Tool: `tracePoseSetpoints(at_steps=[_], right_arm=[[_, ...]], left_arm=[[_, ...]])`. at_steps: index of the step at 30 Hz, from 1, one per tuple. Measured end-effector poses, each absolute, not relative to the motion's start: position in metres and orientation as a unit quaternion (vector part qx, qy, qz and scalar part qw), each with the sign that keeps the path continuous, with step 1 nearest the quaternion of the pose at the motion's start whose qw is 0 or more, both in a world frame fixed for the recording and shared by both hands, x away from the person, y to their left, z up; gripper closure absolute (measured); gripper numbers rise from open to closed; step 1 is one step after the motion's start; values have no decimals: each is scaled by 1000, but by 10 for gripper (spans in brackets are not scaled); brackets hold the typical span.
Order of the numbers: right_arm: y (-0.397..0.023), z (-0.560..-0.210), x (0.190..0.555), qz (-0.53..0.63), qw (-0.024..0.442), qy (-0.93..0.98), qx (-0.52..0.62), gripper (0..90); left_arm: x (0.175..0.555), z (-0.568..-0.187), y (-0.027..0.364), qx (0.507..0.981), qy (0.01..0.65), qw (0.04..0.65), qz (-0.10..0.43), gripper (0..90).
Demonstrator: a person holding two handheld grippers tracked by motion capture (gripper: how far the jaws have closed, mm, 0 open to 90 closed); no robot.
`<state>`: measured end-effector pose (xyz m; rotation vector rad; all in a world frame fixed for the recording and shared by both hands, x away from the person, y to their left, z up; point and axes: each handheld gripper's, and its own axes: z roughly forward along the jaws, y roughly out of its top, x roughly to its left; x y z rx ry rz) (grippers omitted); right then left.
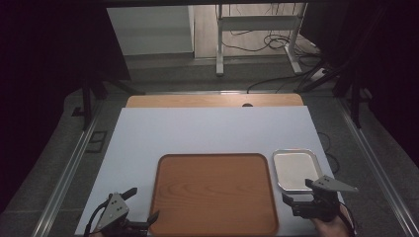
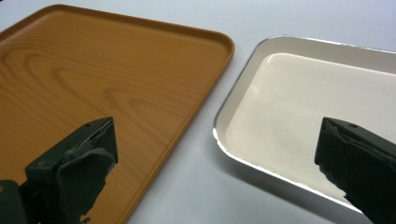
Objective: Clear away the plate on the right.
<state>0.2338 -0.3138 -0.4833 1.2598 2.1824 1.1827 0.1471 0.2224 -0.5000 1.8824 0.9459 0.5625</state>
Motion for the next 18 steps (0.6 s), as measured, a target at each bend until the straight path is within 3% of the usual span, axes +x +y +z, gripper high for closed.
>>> tracePoseSetpoints(at_steps=[18], right_arm=[[-331,-484,263,417,193,759,462,10]], left_arm=[[148,-500,223,765,386,463,228,16]])
